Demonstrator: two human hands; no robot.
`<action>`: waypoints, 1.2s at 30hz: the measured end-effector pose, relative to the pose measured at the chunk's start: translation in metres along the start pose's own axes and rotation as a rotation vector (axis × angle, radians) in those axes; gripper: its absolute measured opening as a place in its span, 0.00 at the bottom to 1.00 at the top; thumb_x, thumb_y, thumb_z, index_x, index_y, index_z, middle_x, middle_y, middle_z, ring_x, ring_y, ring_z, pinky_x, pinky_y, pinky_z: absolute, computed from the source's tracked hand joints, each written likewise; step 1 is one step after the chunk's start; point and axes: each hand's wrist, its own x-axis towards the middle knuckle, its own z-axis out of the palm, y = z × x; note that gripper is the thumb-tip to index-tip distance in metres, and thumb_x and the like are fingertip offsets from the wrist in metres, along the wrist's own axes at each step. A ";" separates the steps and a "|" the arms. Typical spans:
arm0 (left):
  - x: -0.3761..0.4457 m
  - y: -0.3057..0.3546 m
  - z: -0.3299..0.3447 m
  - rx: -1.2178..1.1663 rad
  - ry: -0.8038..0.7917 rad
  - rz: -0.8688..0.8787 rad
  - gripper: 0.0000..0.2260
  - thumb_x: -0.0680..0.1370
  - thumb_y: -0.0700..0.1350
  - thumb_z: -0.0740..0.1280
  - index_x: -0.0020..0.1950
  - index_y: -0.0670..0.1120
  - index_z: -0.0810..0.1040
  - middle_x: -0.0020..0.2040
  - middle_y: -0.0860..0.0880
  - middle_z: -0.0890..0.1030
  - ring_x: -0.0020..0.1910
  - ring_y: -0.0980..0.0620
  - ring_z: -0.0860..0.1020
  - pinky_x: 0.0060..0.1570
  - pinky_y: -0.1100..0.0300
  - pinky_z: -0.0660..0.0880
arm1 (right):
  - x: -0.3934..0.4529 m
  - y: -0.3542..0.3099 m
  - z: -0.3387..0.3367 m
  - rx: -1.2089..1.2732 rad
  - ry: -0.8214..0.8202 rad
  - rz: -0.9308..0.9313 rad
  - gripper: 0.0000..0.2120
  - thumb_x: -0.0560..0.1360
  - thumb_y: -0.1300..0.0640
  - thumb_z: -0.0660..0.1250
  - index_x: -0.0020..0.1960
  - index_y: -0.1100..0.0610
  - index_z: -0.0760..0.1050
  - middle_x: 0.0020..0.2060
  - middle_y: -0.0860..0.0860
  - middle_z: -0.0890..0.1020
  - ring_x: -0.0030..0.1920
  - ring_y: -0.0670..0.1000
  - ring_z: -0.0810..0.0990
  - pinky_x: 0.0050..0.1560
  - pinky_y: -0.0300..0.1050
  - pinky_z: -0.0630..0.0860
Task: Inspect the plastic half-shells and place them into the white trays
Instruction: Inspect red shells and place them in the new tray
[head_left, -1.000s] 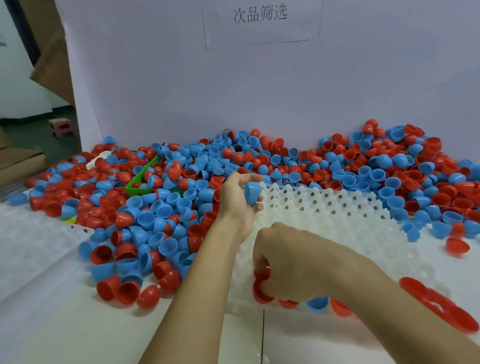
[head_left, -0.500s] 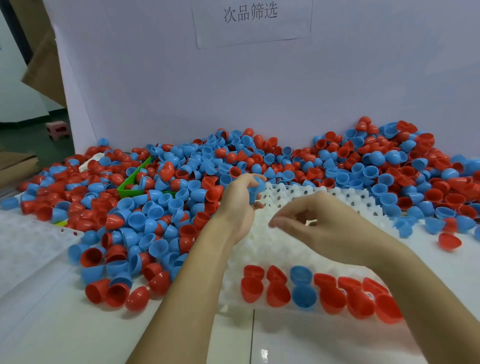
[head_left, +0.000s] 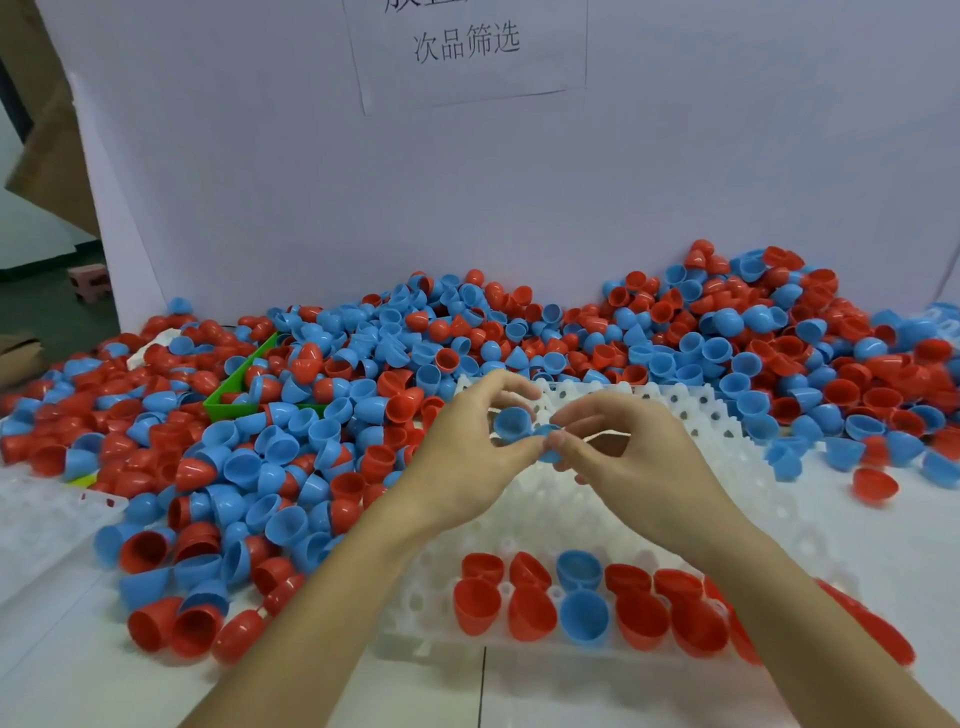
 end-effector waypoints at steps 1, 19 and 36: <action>-0.002 0.001 0.000 -0.015 0.021 0.005 0.13 0.76 0.46 0.75 0.58 0.53 0.77 0.55 0.53 0.80 0.58 0.56 0.79 0.59 0.55 0.79 | 0.000 -0.001 0.002 0.005 0.004 -0.011 0.02 0.76 0.56 0.72 0.47 0.50 0.81 0.39 0.47 0.85 0.39 0.44 0.85 0.41 0.41 0.82; -0.008 -0.003 0.013 -0.491 0.000 -0.094 0.15 0.79 0.43 0.70 0.66 0.48 0.78 0.53 0.43 0.85 0.51 0.47 0.85 0.52 0.53 0.81 | -0.007 -0.006 0.009 -0.014 0.224 -0.084 0.11 0.74 0.58 0.74 0.48 0.46 0.74 0.35 0.44 0.82 0.35 0.41 0.83 0.33 0.34 0.78; -0.005 -0.012 0.009 -0.472 0.030 -0.090 0.11 0.77 0.46 0.72 0.59 0.49 0.81 0.44 0.41 0.84 0.44 0.48 0.86 0.39 0.60 0.81 | -0.008 -0.006 0.014 -0.262 0.134 -0.168 0.08 0.74 0.62 0.72 0.47 0.49 0.83 0.35 0.38 0.79 0.44 0.35 0.77 0.43 0.25 0.72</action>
